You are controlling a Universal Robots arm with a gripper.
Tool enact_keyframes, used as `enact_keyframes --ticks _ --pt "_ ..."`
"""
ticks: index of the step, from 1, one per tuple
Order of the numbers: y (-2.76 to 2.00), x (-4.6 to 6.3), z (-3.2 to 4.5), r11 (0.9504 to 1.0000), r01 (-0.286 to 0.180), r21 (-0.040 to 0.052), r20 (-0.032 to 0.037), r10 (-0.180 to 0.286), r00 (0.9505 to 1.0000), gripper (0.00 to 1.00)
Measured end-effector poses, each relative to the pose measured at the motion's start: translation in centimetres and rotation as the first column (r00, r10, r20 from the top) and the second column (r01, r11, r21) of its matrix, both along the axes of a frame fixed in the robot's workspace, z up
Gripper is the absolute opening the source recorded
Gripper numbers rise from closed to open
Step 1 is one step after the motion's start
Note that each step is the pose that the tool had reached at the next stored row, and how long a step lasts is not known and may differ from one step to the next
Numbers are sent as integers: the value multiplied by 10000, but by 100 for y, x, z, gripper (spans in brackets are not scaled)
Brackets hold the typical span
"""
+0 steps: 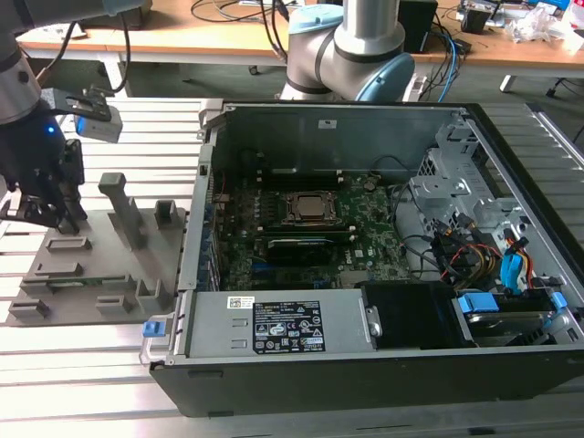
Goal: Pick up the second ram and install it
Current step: 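Pick up the second ram and move it above second insertion slot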
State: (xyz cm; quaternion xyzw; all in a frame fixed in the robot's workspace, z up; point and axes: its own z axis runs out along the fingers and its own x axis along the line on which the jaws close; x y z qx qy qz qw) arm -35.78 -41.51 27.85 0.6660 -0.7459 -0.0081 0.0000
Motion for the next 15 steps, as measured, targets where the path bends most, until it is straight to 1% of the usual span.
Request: enact_keyframes --ticks 2,3,4,5,6,7,15 --pt "-7 0 -18 10000 -1 -2 -2 1 10000 30" --pt "-63 0 -34 10000 -1 0 1 1 10000 30" --pt "-100 0 -42 10000 -3 0 0 3 10000 30" --pt "-178 1 -93 10000 -62 0 3 62 10000 30" --pt "-182 0 -104 9975 -712 -1 -2 712 9975 30" --pt "-182 0 -106 9958 -914 -1 -1 914 9958 30" --pt "-186 0 -200 9958 -915 -1 0 915 9958 30"
